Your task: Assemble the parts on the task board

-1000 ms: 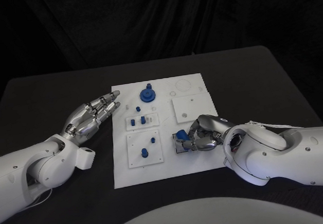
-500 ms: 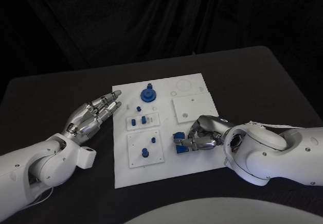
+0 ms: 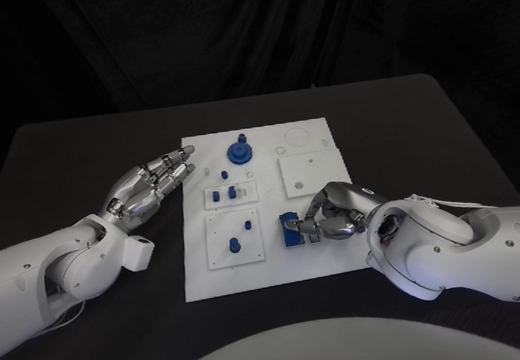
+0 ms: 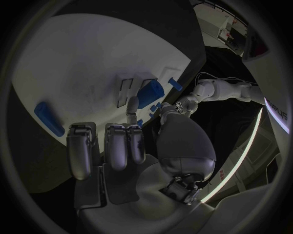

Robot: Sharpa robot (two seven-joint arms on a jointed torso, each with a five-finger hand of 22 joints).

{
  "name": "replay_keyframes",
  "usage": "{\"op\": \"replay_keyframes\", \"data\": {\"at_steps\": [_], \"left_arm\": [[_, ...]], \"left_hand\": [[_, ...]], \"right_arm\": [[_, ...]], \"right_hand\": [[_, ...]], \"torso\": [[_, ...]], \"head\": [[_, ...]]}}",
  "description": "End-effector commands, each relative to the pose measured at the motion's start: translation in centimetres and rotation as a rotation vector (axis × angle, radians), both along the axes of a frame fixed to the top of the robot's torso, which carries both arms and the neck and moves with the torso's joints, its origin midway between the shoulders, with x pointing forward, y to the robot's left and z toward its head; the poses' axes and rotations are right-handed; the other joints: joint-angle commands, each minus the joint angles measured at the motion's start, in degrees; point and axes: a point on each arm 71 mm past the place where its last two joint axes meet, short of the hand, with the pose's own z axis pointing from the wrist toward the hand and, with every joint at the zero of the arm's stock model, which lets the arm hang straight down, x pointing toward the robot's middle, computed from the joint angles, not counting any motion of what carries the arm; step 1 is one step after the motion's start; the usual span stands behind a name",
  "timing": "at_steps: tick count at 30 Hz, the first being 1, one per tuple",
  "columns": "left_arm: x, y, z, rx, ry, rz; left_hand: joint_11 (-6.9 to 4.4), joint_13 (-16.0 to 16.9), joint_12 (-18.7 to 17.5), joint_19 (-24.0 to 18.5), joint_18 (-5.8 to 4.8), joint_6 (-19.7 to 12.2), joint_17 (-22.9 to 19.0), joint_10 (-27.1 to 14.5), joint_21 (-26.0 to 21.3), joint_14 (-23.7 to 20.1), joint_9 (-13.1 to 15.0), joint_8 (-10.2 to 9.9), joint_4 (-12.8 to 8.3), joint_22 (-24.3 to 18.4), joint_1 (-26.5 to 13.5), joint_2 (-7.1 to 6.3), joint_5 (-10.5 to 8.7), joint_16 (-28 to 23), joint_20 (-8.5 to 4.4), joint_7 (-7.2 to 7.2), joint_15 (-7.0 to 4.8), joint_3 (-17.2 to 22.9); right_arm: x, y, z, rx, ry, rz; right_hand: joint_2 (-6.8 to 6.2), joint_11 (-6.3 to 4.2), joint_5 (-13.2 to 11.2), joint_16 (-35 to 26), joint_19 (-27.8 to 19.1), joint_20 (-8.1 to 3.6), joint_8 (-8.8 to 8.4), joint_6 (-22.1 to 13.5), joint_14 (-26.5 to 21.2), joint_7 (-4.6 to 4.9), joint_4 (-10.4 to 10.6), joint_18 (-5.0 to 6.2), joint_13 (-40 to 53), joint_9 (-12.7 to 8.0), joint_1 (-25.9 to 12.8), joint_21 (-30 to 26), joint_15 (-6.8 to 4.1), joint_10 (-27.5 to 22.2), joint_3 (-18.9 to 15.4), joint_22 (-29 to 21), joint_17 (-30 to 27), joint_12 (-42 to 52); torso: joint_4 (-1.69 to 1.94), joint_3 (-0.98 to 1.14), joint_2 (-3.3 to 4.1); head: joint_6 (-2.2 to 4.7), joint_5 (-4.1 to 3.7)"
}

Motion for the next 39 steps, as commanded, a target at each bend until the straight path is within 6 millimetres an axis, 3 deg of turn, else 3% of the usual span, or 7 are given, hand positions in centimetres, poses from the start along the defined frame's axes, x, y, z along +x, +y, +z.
{"op": "replay_keyframes", "data": {"at_steps": [1, 10, 22, 25, 29, 35, 39], "left_arm": [[-0.11, -0.11, 0.03, -0.013, -0.003, -0.011], [-0.13, -0.02, 0.01, -0.011, -0.001, -0.01], [-0.12, -0.01, -0.03, -0.009, 0.003, -0.011], [-0.12, -0.03, -0.04, -0.009, 0.003, -0.011], [-0.14, -0.05, -0.03, -0.009, 0.003, -0.012], [-0.16, -0.07, -0.03, -0.01, 0.004, -0.013], [-0.16, -0.09, -0.03, -0.01, 0.004, -0.014]], "left_hand": [[0.46, 0.05, 0.14, -0.01, -0.04, -0.23, 0.01, 0.01, 0.2, -0.01, 0.07, 0.28, 0.0, 0.11, 0.56, 0.07, 0.32, -0.16, 0.42, 0.34, 0.44, 0.52], [0.46, 0.05, 0.14, -0.01, -0.04, -0.23, 0.01, 0.01, 0.2, -0.01, 0.07, 0.28, 0.0, 0.11, 0.56, 0.07, 0.32, -0.16, 0.42, 0.34, 0.44, 0.52], [0.48, 0.05, 0.16, -0.01, -0.05, -0.19, 0.05, 0.01, 0.2, 0.09, 0.07, 0.29, -0.01, 0.12, 0.56, 0.03, 0.29, -0.1, 0.49, 0.35, 0.52, 0.56], [0.5, 0.05, 0.17, 0.01, -0.06, -0.2, 0.06, 0.01, 0.21, 0.12, 0.07, 0.3, -0.01, 0.15, 0.55, 0.02, 0.27, -0.09, 0.54, 0.35, 0.57, 0.59], [0.5, 0.05, 0.17, 0.01, -0.06, -0.2, 0.06, 0.01, 0.21, 0.12, 0.07, 0.3, -0.01, 0.15, 0.55, 0.02, 0.27, -0.09, 0.54, 0.35, 0.57, 0.59], [0.5, 0.05, 0.17, 0.01, -0.06, -0.2, 0.06, 0.01, 0.21, 0.12, 0.07, 0.3, -0.01, 0.15, 0.55, 0.02, 0.27, -0.09, 0.54, 0.35, 0.57, 0.59], [0.5, 0.05, 0.17, 0.01, -0.06, -0.2, 0.06, 0.01, 0.21, 0.12, 0.07, 0.3, -0.01, 0.15, 0.55, 0.02, 0.27, -0.09, 0.54, 0.35, 0.57, 0.59]], "right_arm": [[-0.29, 0.22, 0.43, 0.031, -0.044, 0.034], [-0.9, -0.04, 0.54, 0.01, -0.017, 0.069], [-1.17, -0.31, 0.31, -0.027, 0.021, 0.092], [-1.13, -0.36, 0.2, -0.036, 0.028, 0.096], [-1.11, -0.29, 0.15, -0.039, 0.031, 0.103], [-0.93, -0.28, 0.04, -0.041, 0.03, 0.103], [-0.74, -0.34, 0.04, -0.032, 0.017, 0.093]], "right_hand": [[-0.03, 0.47, 0.37, 0.17, 6.05, 0.49, 0.36, -0.52, 6.0, 0.1, -0.15, -0.44, 15.08, 0.25, 1.12, 0.15, 0.28, 5.98, -0.08, 15.06, 15.09, 0.15], [-1.45, 0.54, -0.77, 0.17, 6.05, 0.53, 1.65, -1.72, 6.0, 0.18, -0.06, -0.44, 15.08, 1.67, 3.99, 0.15, 0.33, 5.98, -1.18, 15.06, 15.09, 0.15], [-1.84, 0.58, -1.69, 0.17, 6.05, 0.6, 2.84, -2.49, 6.0, 0.2, -0.07, -0.44, 15.08, 2.71, 6.6, 0.15, 0.39, 5.98, -1.55, 15.06, 15.09, 0.15], [-1.46, 0.54, -0.89, 0.17, 6.05, 0.59, 3.34, -2.64, 6.0, 0.16, -0.11, -0.44, 15.08, 3.04, 7.9, 0.15, 0.36, 5.98, -1.32, 15.06, 15.09, 0.15], [-1.12, 0.48, 3.79, 0.17, 6.05, 0.52, 4.06, -3.09, 6.0, 0.09, -0.27, -0.44, 15.08, 3.48, 10.85, 0.15, 0.3, 5.98, -0.96, 15.06, 15.09, 0.15], [-1.01, 0.43, 4.66, 0.17, 6.05, 0.5, 4.51, -3.11, 6.0, 0.03, -0.43, -0.44, 15.08, 3.7, 12.18, 0.15, 0.27, 5.98, -0.88, 15.06, 15.09, 0.15], [-0.24, 0.34, 5.22, 0.17, 6.05, 0.44, 4.99, -3.13, 6.0, -0.09, -0.49, -0.44, 15.08, 3.92, 13.51, 0.15, 0.2, 5.98, -0.53, 15.06, 15.09, 0.15]], "torso": [[-0.03, -0.01, 0.01], [-0.23, -0.01, -0.04], [0.01, 0.01, 0.08], [0.04, -0.01, 0.08], [0.09, 0.0, 0.1], [0.04, 0.04, 0.16], [0.09, 0.01, 0.17]], "head": [[-0.01, 0.21], [-0.01, 0.66], [-0.01, 0.87], [-0.01, 0.87], [-0.01, 1.06], [-0.01, 0.96], [-0.01, 0.93]]}}
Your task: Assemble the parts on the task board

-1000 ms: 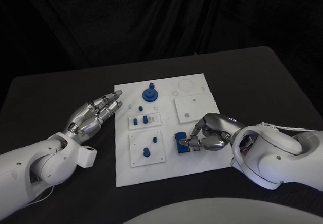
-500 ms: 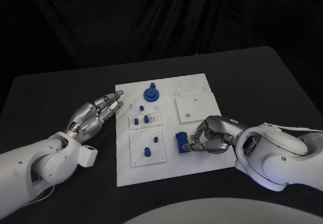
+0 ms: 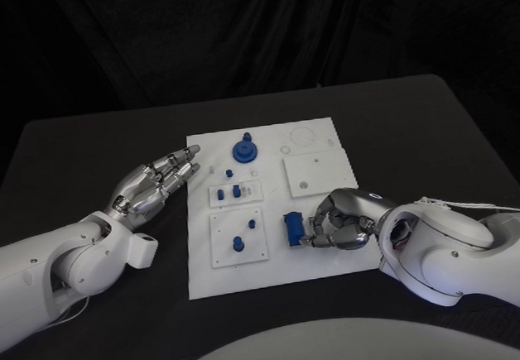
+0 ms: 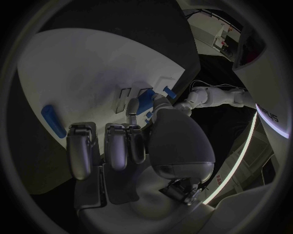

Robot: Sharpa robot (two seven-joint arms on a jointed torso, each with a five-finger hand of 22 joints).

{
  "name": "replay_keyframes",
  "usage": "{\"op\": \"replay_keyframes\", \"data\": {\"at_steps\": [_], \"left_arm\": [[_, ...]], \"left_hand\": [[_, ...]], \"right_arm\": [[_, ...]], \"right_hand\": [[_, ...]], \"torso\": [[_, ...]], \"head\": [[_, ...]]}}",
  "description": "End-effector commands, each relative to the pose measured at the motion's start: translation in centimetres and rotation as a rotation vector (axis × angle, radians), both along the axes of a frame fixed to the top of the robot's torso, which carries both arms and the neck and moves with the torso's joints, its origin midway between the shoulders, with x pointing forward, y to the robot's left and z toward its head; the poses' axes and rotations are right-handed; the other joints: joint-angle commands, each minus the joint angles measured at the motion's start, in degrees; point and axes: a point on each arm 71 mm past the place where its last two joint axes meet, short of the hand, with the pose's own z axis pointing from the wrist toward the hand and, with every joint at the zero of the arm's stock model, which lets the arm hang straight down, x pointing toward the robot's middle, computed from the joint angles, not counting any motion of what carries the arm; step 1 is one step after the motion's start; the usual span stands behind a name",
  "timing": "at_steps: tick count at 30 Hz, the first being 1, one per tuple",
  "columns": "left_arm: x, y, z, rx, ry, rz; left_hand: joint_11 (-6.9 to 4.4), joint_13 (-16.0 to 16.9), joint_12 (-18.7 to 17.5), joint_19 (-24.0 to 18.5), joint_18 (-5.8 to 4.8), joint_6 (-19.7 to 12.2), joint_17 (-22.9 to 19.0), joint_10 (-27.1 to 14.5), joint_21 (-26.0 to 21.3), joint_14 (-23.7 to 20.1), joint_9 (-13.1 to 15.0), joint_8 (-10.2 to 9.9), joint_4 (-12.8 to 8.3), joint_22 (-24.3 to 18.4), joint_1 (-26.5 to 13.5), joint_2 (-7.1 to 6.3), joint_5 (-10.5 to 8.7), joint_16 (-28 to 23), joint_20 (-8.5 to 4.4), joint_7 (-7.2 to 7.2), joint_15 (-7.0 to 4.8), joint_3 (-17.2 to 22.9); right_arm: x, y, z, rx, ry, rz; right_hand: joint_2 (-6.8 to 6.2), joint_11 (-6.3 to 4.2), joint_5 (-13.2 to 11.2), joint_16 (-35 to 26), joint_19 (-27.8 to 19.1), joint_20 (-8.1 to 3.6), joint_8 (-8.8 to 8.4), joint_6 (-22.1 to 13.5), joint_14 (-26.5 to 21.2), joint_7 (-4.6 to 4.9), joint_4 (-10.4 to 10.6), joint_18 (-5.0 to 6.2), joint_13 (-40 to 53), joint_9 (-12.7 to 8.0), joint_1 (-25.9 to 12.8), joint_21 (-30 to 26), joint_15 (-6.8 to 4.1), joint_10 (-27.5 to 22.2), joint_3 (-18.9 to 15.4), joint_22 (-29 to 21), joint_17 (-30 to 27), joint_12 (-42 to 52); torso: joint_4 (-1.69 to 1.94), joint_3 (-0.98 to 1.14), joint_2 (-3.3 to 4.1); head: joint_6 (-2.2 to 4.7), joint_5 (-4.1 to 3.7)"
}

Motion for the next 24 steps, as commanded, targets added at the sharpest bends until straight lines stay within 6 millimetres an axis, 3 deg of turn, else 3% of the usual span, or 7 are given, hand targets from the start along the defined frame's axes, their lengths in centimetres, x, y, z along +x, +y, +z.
{"op": "replay_keyframes", "data": {"at_steps": [1, 8, 14, 18, 21, 24], "left_arm": [[-0.11, -0.17, 0.05, -0.014, -0.003, -0.013], [-0.12, -0.15, 0.04, -0.013, -0.001, -0.013], [-0.13, -0.08, 0.04, -0.013, -0.001, -0.012], [-0.12, -0.09, 0.03, -0.013, -0.001, -0.013], [-0.11, -0.09, 0.03, -0.012, 0.0, -0.013], [-0.09, -0.09, 0.01, -0.012, 0.0, -0.014]], "left_hand": [[0.5, 0.06, 0.14, 0.03, -0.06, -0.23, 0.06, 0.0, 0.23, -0.07, 0.08, 0.3, 0.0, 0.08, 0.53, 0.0, 0.26, -0.08, 0.6, 0.35, 0.42, 0.31], [0.5, 0.06, 0.14, 0.03, -0.06, -0.23, 0.06, 0.0, 0.23, -0.07, 0.08, 0.3, 0.0, 0.08, 0.53, 0.0, 0.26, -0.08, 0.6, 0.35, 0.42, 0.31], [0.5, 0.06, 0.14, 0.03, -0.06, -0.23, 0.06, 0.0, 0.23, -0.07, 0.08, 0.3, 0.0, 0.08, 0.53, 0.0, 0.26, -0.08, 0.6, 0.35, 0.42, 0.31], [0.52, 0.07, 0.23, 0.04, -0.05, -0.18, 0.07, 0.03, 0.23, -0.04, 0.09, 0.32, 0.01, 0.09, 0.53, 0.03, 0.28, -0.06, 0.65, 0.36, 0.46, 0.37], [0.52, 0.07, 0.23, 0.04, -0.05, -0.18, 0.07, 0.03, 0.23, -0.04, 0.09, 0.32, 0.01, 0.09, 0.53, 0.03, 0.28, -0.06, 0.65, 0.36, 0.46, 0.37], [0.52, 0.07, 0.23, 0.04, -0.05, -0.18, 0.07, 0.03, 0.23, -0.04, 0.09, 0.32, 0.01, 0.09, 0.53, 0.03, 0.28, -0.06, 0.65, 0.36, 0.46, 0.37]], "right_arm": [[0.0, 0.07, -0.05, 0.005, -0.01, 0.009], [0.29, -0.1, -0.1, 0.012, -0.024, -0.004], [0.4, -0.04, -0.26, 0.002, -0.016, 0.001], [0.47, 0.1, -0.4, -0.006, -0.009, 0.009], [0.46, 0.15, -0.51, -0.017, 0.002, 0.017], [0.41, 0.21, -0.66, -0.032, 0.017, 0.029]], "right_hand": [[0.44, 0.11, 0.62, 0.17, 5.85, 0.22, 0.51, -0.37, 6.0, 0.0, -0.01, -0.43, 15.09, 0.12, 0.69, 0.15, 0.18, 6.18, 0.49, 15.08, 15.09, 0.15], [1.29, -0.04, 1.91, 0.17, 5.85, 0.12, 0.99, -0.41, 6.0, -0.18, -0.09, -0.43, 15.09, 0.32, 1.54, 0.15, 0.06, 6.18, 0.76, 15.08, 15.09, 0.15], [1.57, -0.29, 6.55, 0.17, 5.85, -0.13, 1.46, -1.02, 6.0, -0.44, -0.55, -0.43, 15.09, 0.33, 4.3, 0.15, -0.19, 6.18, 1.22, 15.08, 15.09, 0.15], [1.56, -0.36, 7.36, 0.17, 5.85, -0.18, 1.53, -1.22, 6.0, -0.5, -0.9, -0.43, 15.09, 0.25, 5.53, 0.15, -0.24, 6.18, 1.5, 15.08, 15.09, 0.15], [1.55, -0.36, 7.38, 0.17, 5.85, -0.19, 1.53, -1.23, 6.0, -0.51, -0.93, -0.43, 15.09, 0.24, 5.61, 0.15, -0.24, 6.18, 1.52, 15.08, 15.09, 0.15], [1.32, -0.27, 5.01, 0.17, 5.85, -0.21, 1.6, -1.49, 6.0, -0.37, -1.33, -0.43, 15.09, 0.12, 6.87, 0.15, -0.22, 6.18, 1.52, 15.08, 15.09, 0.15]], "torso": [[0.04, -0.01, 0.02], [-0.1, 0.0, -0.02], [-0.07, -0.07, -0.12], [-0.04, -0.08, -0.16], [-0.02, -0.08, -0.21], [0.03, -0.09, -0.18]], "head": [[-0.01, -0.05], [-0.01, 0.27], [-0.01, 0.41], [-0.01, 0.49], [-0.01, 0.54], [-0.01, 0.54]]}}
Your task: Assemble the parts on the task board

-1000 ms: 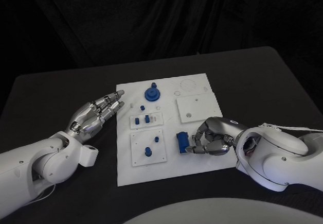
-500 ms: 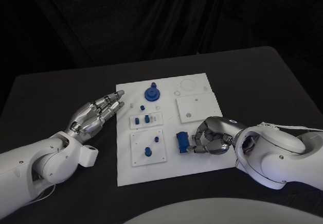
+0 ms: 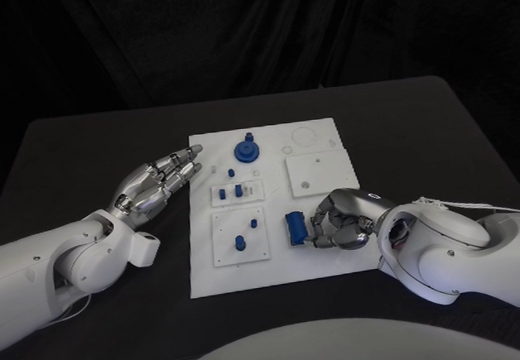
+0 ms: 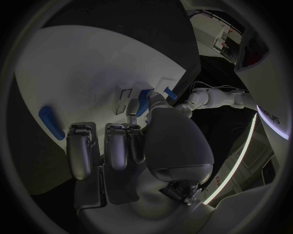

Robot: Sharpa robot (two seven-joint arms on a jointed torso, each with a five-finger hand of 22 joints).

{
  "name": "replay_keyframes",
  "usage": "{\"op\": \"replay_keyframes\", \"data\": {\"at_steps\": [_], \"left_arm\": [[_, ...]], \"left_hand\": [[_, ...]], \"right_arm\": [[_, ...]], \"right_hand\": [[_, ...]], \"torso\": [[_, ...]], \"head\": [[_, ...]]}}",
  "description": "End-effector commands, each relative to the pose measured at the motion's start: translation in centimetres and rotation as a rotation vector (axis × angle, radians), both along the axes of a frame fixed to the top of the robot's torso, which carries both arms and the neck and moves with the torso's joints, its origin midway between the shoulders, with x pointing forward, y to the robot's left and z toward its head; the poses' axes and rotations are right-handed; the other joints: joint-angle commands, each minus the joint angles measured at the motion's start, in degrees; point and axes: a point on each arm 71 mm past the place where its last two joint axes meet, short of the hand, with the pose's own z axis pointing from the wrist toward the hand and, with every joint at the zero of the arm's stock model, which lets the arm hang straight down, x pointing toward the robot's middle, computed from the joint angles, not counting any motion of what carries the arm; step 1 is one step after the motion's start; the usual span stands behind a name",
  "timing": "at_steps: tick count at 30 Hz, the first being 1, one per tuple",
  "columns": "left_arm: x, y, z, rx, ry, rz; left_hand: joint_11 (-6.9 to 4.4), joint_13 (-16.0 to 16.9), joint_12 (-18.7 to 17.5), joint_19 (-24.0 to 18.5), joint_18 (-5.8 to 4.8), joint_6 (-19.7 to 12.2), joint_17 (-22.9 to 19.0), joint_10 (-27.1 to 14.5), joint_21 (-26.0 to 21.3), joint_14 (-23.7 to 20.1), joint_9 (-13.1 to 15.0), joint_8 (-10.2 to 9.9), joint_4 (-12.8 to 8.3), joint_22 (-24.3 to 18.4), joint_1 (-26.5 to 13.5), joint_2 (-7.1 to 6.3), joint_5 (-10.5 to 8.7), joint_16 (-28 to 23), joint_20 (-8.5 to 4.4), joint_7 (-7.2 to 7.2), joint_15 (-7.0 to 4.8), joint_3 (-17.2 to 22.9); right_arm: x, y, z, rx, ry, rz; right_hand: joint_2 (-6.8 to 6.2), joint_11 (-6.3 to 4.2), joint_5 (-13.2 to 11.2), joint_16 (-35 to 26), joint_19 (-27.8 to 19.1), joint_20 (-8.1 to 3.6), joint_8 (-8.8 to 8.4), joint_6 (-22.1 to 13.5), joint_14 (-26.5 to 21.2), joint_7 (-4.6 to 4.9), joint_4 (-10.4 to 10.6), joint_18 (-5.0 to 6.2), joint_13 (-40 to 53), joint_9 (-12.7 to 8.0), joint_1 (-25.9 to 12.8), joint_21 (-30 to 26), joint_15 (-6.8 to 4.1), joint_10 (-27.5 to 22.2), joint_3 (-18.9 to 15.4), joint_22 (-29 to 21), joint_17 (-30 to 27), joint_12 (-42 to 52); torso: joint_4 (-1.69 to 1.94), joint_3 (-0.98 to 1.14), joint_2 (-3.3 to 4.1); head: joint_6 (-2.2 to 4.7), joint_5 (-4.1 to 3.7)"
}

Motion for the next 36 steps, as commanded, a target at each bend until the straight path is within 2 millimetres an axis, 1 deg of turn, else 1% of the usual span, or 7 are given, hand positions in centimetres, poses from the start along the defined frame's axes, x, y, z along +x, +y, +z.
{"op": "replay_keyframes", "data": {"at_steps": [1, 14, 18, 26, 29, 33, 36], "left_arm": [[-0.1, -0.2, 0.0, -0.013, -0.002, -0.013], [-0.1, -0.1, 0.0, -0.014, -0.001, -0.014], [-0.1, -0.1, -0.1, -0.014, -0.002, -0.013], [-0.1, 0.1, -0.1, -0.013, -0.004, -0.006], [-0.1, 0.1, 0.0, -0.013, -0.006, -0.004], [-0.1, 0.0, 0.0, -0.012, -0.008, -0.002], [-0.1, -0.1, 0.0, -0.012, -0.008, -0.003]], "left_hand": [[0.52, 0.07, 0.23, 0.03, -0.05, -0.18, 0.07, 0.03, 0.23, -0.03, 0.09, 0.32, 0.01, 0.05, 0.53, 0.03, 0.28, -0.06, 0.23, 0.36, 0.46, 0.37], [0.56, 0.07, 0.21, 0.04, -0.04, -0.19, 0.06, 0.03, 0.24, -0.05, 0.1, 0.32, 0.03, 0.08, 0.52, 0.07, 0.3, -0.07, 0.27, 0.38, 0.5, 0.45], [0.56, 0.07, 0.21, 0.04, -0.04, -0.19, 0.06, 0.03, 0.24, -0.05, 0.1, 0.32, 0.03, 0.08, 0.52, 0.07, 0.3, -0.07, 0.27, 0.38, 0.5, 0.45], [0.57, 0.07, 0.26, 0.08, -0.03, -0.08, 0.05, 0.04, 0.27, -0.06, 0.11, 0.35, 0.04, 0.16, 0.52, 0.09, 0.28, -0.08, 0.29, 0.39, 0.5, 0.5], [0.57, 0.08, 0.28, 0.09, -0.02, -0.07, 0.06, 0.05, 0.28, -0.05, 0.11, 0.35, 0.05, 0.18, 0.51, 0.1, 0.28, -0.07, 0.3, 0.39, 0.5, 0.51], [0.57, 0.09, 0.38, 0.11, -0.02, 0.08, 0.06, 0.08, 0.29, -0.03, 0.13, 0.38, 0.05, 0.22, 0.51, 0.1, 0.27, -0.06, 0.3, 0.39, 0.49, 0.52], [0.57, 0.09, 0.38, 0.11, -0.02, 0.08, 0.06, 0.08, 0.29, -0.03, 0.13, 0.38, 0.05, 0.22, 0.51, 0.1, 0.27, -0.06, 0.3, 0.39, 0.49, 0.52]], "right_arm": [[-0.1, 0.0, -0.3, -0.03, 0.021, 0.022], [-0.2, 0.1, -0.5, -0.035, 0.033, 0.039], [-0.3, -0.1, -0.3, -0.02, 0.017, 0.03], [-0.7, -2.0, 1.7, -0.007, -0.059, -0.016], [-0.3, -3.1, 2.8, -0.024, -0.084, -0.048], [0.3, -4.9, 4.1, -0.067, -0.118, -0.096], [0.5, -6.0, 4.6, -0.094, -0.133, -0.128]], "right_hand": [[-0.16, -0.14, -3.24, 0.17, 5.84, -0.14, 0.4, -0.77, 6.0, 0.25, 0.08, -0.44, 15.09, -0.19, 0.77, 0.15, -0.12, 6.18, -0.23, 15.09, 15.09, 0.15], [-6.56, 0.4, -24.71, 0.17, 5.84, 0.37, 2.36, -1.0, 6.0, 0.8, 1.78, -0.44, 15.09, 0.09, -5.11, 0.15, 0.39, 6.18, -4.62, 15.09, 15.09, 0.15], [-6.76, 0.39, -25.97, 0.17, 5.84, 0.36, 2.58, -1.15, 6.0, 0.78, 1.84, -0.44, 15.09, 0.12, -5.87, 0.15, 0.37, 6.18, -4.76, 15.09, 15.09, 0.15], [-6.38, 0.42, -22.74, 0.17, 5.84, 0.38, 2.18, -1.39, 6.0, 0.81, 1.85, -0.44, 15.09, -0.99, -8.23, 0.15, 0.39, 6.18, -4.48, 15.09, 15.09, 0.15], [-5.1, 0.42, -18.42, 0.17, 5.84, 0.39, 1.44, -1.21, 6.0, 0.82, 1.77, -0.44, 15.09, -2.31, -8.42, 0.15, 0.4, 6.18, -3.46, 15.09, 15.09, 0.15], [-1.74, 0.5, -4.65, 0.17, 5.84, 0.38, -0.48, -1.11, 6.0, 0.95, 1.55, -0.44, 15.09, -5.36, -6.39, 0.15, 0.46, 6.18, -0.98, 15.09, 15.09, 0.15], [-1.46, 0.53, -2.53, 0.17, 5.84, 0.44, -0.79, -1.0, 6.0, 0.97, 1.48, -0.44, 15.09, -6.03, -5.93, 0.15, 0.48, 6.18, -0.78, 15.09, 15.09, 0.15]], "torso": [[0.08, -0.01, 0.03], [0.01, 0.02, 0.04], [-0.01, 0.02, 0.04], [0.01, 0.0, 0.02], [0.02, 0.0, 0.03], [0.02, -0.04, 0.06], [0.04, -0.04, 0.07]], "head": [[-0.01, 0.01], [-0.01, 0.14], [-0.01, 0.24], [-0.01, 0.23], [-0.01, 0.27], [-0.01, 0.1], [-0.01, -0.07]]}}
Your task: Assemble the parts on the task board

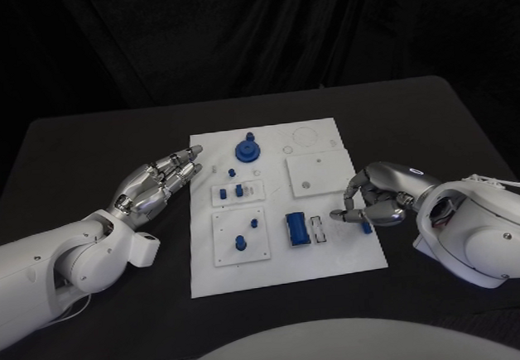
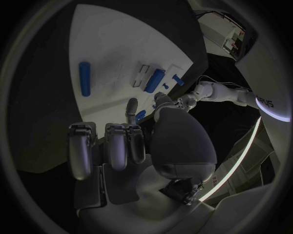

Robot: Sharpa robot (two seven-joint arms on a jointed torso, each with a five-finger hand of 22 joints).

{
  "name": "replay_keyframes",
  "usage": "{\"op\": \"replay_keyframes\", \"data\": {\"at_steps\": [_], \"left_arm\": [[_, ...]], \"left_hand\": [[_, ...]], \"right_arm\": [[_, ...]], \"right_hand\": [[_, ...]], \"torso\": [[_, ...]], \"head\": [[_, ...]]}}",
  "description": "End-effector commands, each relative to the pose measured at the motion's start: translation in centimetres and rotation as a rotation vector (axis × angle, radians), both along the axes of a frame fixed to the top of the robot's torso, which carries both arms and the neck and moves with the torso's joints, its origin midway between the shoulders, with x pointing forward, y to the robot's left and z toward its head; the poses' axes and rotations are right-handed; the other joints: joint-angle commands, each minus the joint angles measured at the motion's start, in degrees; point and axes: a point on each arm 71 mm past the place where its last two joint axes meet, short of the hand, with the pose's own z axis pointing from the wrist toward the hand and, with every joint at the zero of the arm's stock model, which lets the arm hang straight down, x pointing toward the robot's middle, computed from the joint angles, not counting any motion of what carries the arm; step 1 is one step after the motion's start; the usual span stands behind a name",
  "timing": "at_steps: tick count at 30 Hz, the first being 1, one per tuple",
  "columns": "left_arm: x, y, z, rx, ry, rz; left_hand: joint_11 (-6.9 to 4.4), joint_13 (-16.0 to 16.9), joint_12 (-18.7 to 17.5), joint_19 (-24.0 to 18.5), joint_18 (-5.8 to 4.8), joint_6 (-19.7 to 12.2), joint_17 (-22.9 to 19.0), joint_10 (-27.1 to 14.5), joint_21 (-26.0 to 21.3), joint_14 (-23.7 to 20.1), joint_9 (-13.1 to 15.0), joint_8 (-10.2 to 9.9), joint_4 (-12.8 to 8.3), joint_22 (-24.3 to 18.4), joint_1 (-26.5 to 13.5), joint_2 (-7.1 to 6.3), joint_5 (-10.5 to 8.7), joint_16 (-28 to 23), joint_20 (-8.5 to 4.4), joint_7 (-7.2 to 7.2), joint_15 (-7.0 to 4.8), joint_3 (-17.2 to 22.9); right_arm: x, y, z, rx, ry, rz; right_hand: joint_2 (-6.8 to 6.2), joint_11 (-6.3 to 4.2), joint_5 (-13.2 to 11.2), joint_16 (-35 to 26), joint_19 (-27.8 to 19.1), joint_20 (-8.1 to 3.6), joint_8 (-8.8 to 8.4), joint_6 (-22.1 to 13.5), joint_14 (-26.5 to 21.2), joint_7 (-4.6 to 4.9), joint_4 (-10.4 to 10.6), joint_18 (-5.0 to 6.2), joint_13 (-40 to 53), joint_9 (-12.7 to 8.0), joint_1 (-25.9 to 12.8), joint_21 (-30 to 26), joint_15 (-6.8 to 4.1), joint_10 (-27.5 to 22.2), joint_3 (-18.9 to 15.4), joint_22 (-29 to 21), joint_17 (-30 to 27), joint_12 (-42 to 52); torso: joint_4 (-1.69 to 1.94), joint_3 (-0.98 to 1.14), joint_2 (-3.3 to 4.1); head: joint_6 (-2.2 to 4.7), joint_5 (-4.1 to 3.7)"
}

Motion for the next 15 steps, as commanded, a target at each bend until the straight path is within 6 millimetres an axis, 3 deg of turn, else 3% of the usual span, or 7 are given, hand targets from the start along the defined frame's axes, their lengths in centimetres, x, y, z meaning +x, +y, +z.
{"op": "replay_keyframes", "data": {"at_steps": [1, 3, 9, 15], "left_arm": [[-0.1, -0.3, 0.1, -0.012, -0.011, -0.004], [0.0, -0.4, 0.1, -0.012, -0.011, -0.004], [0.0, -0.4, 0.1, -0.012, -0.011, -0.004], [0.1, -0.5, 0.0, -0.012, -0.011, -0.006]], "left_hand": [[0.38, 0.09, 0.38, 0.11, -0.02, 0.09, 0.06, -0.11, 0.29, -0.03, 0.09, 0.38, -0.11, 0.05, 0.51, 0.1, 0.27, -0.06, 0.31, 0.39, 0.49, 0.36], [0.39, 0.11, 0.49, 0.13, 0.01, 0.22, 0.06, -0.05, 0.31, -0.01, 0.12, 0.42, -0.08, 0.09, 0.48, 0.1, 0.28, -0.05, 0.32, 0.4, 0.47, 0.39], [0.39, 0.11, 0.49, 0.13, 0.01, 0.22, 0.06, -0.05, 0.31, -0.01, 0.12, 0.42, -0.08, 0.09, 0.48, 0.1, 0.28, -0.05, 0.32, 0.4, 0.47, 0.39], [0.39, 0.11, 0.46, 0.14, 0.05, 0.22, 0.06, -0.03, 0.31, -0.02, 0.12, 0.45, -0.06, 0.08, 0.48, 0.1, 0.34, -0.06, 0.34, 0.4, 0.46, 0.45]], "right_arm": [[0.2, -1.2, 0.5, -0.049, -0.029, -0.051], [0.4, -2.0, 0.6, -0.079, -0.033, -0.073], [0.9, -4.2, 0.3, -0.212, -0.033, -0.125], [0.9, -4.8, -0.3, -0.296, -0.019, -0.139]], "right_hand": [[0.37, 0.35, 1.19, 0.17, 5.84, 0.45, -0.34, 0.02, 6.0, 0.34, 0.05, -0.44, 15.1, -0.54, 0.29, 0.15, 0.5, 5.98, 0.17, 15.05, 15.09, 0.15], [0.65, 0.38, 2.43, 0.17, 5.84, 0.47, -0.69, -0.06, 6.0, 0.37, 0.02, -0.44, 15.1, -1.12, 0.6, 0.15, 0.53, 5.98, 0.37, 15.05, 15.09, 0.15], [0.8, 0.57, 2.87, 0.17, 5.84, 0.58, -1.49, -0.19, 6.0, 0.63, 0.13, -0.44, 15.1, -2.38, -0.29, 0.15, 0.67, 5.98, 0.14, 15.05, 15.09, 0.15], [0.68, 0.71, 3.48, 0.17, 5.84, 0.69, -2.15, -0.13, 6.0, 0.76, 0.1, -0.44, 15.1, -3.47, -0.73, 0.15, 0.79, 5.98, 0.05, 15.05, 15.09, 0.15]], "torso": [[0.01, -0.03, 0.05], [0.0, -0.03, 0.05], [0.03, -0.04, 0.07], [-0.01, -0.02, 0.07]], "head": [[-0.01, -0.22], [-0.01, -0.28], [-0.01, -0.5], [-0.01, -0.74]]}}
